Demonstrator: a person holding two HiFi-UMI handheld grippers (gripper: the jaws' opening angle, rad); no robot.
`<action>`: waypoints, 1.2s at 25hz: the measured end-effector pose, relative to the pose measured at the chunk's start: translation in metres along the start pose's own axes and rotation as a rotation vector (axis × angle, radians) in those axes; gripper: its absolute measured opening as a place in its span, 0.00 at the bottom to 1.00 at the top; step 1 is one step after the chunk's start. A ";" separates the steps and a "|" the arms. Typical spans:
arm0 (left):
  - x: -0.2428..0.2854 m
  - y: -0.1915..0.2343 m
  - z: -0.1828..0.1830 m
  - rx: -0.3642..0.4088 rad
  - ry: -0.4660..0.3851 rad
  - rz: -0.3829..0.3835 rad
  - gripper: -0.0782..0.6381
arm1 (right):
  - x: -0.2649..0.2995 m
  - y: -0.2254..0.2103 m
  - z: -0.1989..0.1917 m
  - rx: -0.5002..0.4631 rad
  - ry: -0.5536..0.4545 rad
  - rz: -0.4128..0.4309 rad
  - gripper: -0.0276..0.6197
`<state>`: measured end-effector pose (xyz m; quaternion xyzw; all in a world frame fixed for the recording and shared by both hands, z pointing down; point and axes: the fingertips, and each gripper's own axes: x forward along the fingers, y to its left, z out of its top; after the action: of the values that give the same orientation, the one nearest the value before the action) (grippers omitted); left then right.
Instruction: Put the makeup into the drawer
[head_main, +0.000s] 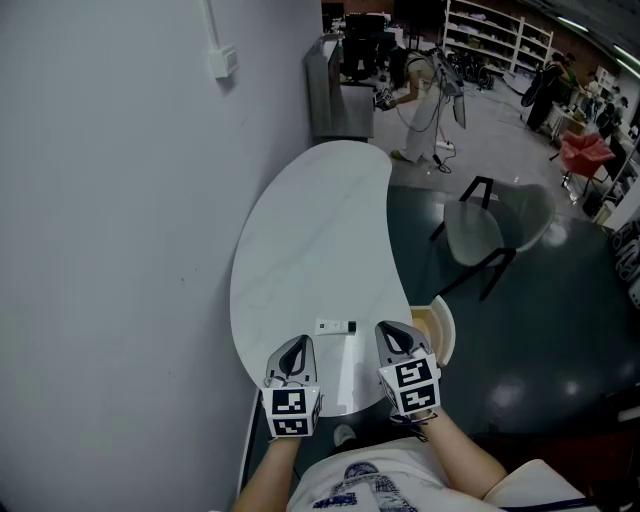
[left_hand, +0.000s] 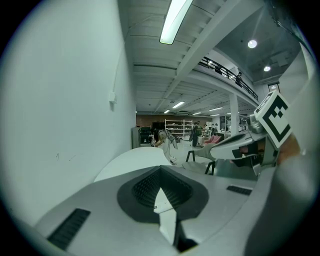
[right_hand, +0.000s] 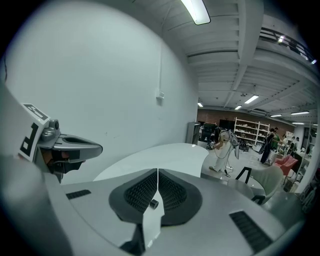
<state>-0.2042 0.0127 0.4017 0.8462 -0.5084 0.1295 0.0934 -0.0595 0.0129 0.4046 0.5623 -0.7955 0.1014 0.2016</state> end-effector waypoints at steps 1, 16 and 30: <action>0.000 0.000 -0.001 -0.002 0.000 0.001 0.17 | 0.001 0.000 0.000 -0.005 0.002 0.002 0.08; 0.034 0.023 -0.013 -0.039 0.042 0.065 0.17 | 0.052 -0.001 -0.009 -0.040 0.060 0.121 0.08; 0.072 0.047 -0.028 -0.096 0.095 0.172 0.17 | 0.108 0.004 -0.018 -0.130 0.151 0.326 0.17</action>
<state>-0.2169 -0.0610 0.4524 0.7869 -0.5799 0.1524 0.1461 -0.0902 -0.0712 0.4681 0.4025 -0.8636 0.1230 0.2776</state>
